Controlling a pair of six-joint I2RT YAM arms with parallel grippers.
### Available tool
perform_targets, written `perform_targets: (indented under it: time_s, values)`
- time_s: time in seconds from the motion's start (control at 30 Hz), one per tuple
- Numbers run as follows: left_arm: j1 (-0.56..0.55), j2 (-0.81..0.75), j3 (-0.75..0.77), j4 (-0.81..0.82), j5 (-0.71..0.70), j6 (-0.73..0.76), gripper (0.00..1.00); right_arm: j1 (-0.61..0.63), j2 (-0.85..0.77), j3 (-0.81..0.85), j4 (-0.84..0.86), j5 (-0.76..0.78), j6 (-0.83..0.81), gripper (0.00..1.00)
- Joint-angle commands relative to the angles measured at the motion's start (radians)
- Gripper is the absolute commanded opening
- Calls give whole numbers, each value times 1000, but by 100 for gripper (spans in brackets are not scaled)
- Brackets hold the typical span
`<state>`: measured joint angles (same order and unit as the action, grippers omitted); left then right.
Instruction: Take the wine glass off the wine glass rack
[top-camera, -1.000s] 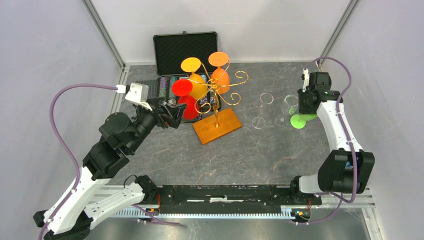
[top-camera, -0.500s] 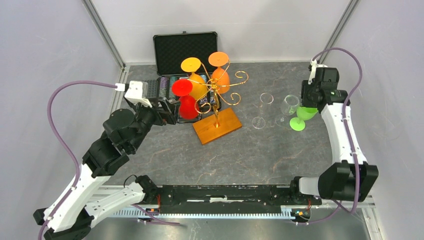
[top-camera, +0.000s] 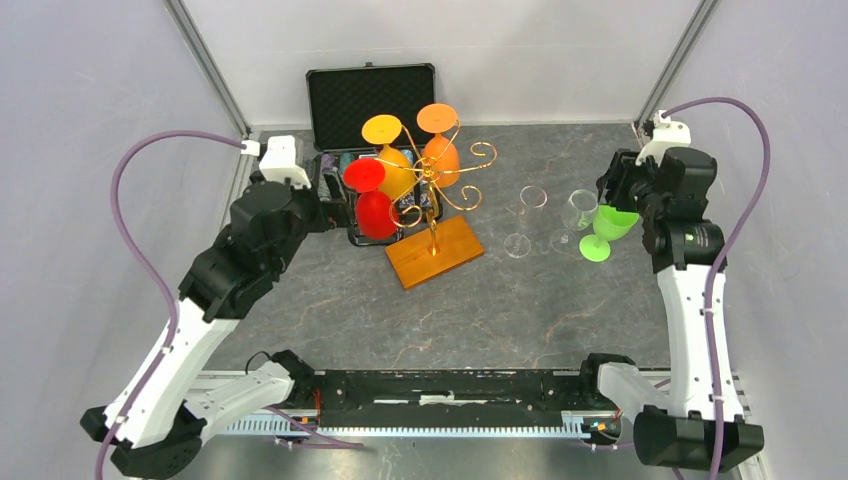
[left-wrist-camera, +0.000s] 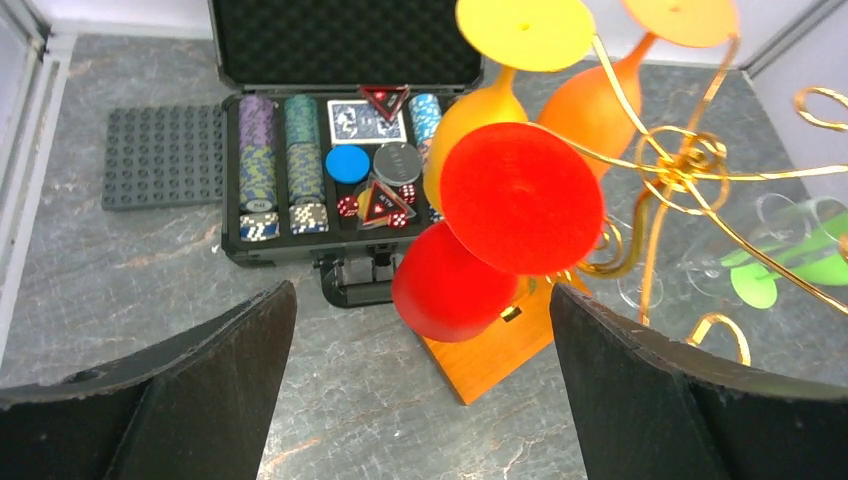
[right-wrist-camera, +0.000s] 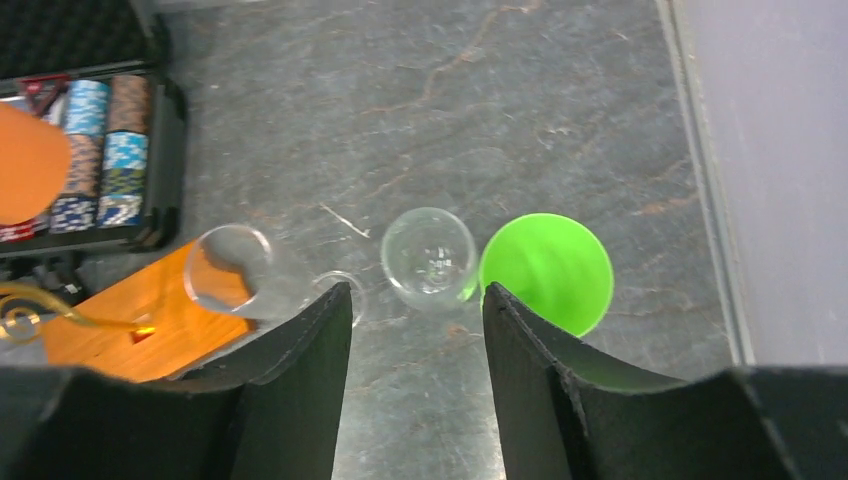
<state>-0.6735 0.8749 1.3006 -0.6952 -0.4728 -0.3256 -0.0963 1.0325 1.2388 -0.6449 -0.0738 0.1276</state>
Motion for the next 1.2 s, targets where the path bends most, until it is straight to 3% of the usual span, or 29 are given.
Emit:
perform_targets:
  time_s: [0.0, 0.23, 0.67, 1.17]
  values:
    - [109, 59, 34, 6, 135, -64, 100, -2, -65, -44, 110, -150, 47, 57]
    - [173, 80, -17, 119, 241, -139, 100, -3, -115, -54, 142, -234, 62, 60]
    - [206, 84, -81, 206, 213, -185, 100, -3, -118, -76, 186, -290, 100, 60]
    - [262, 67, -145, 220, 306, -240, 71, -3, -145, -124, 212, -319, 118, 60]
